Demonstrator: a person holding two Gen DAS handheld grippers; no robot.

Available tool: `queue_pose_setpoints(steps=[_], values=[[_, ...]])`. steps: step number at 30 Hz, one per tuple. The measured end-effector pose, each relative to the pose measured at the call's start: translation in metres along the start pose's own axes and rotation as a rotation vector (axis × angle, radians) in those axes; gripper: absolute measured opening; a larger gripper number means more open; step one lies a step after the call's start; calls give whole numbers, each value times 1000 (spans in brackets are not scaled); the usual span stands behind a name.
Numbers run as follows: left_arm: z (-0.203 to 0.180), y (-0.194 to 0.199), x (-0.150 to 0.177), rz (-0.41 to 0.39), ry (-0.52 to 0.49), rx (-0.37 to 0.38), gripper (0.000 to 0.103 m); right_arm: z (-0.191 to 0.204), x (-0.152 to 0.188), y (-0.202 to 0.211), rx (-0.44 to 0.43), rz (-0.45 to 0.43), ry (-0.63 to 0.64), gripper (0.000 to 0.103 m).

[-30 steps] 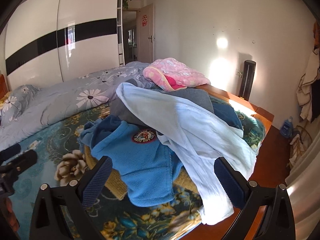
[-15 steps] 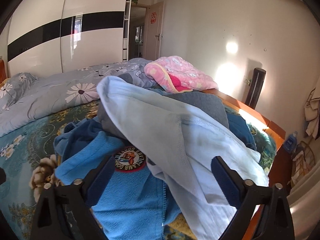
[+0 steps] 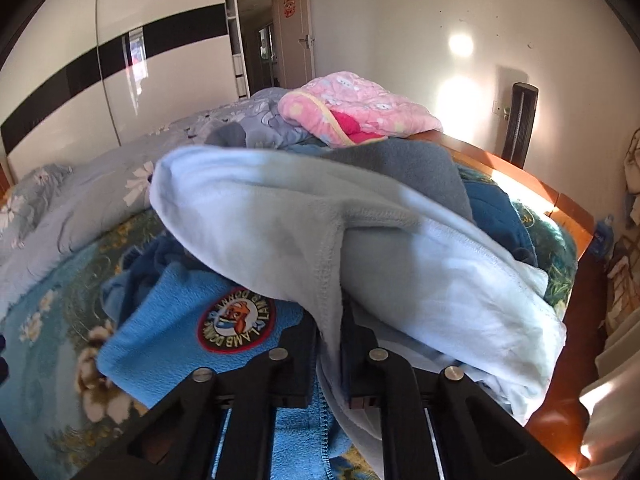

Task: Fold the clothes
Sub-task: 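Grasp the light blue sweatshirt on the pile with the right gripper, then lift the sweatshirt with the right gripper and drop it onto open blanket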

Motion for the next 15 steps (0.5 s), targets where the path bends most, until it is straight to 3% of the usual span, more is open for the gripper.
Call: queue_pose_setpoints(steps=[7,15], values=[[33,36,7,-14,97,-14,103,1,-38,68,0,-111,2,7],[69,95,19,-78,195,-27,103,50,-88,169,-46,-259,102,7]])
Point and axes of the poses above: each gripper's, at about its wrist camera, not at the fingertips, and y roughly against the way its jaws point, z to its left, x to its underside, the point moved 1 cm from there along -y, roughly the way its jaws point, and after that the axes turned 4 degrees about y, right-handed, at the moved point
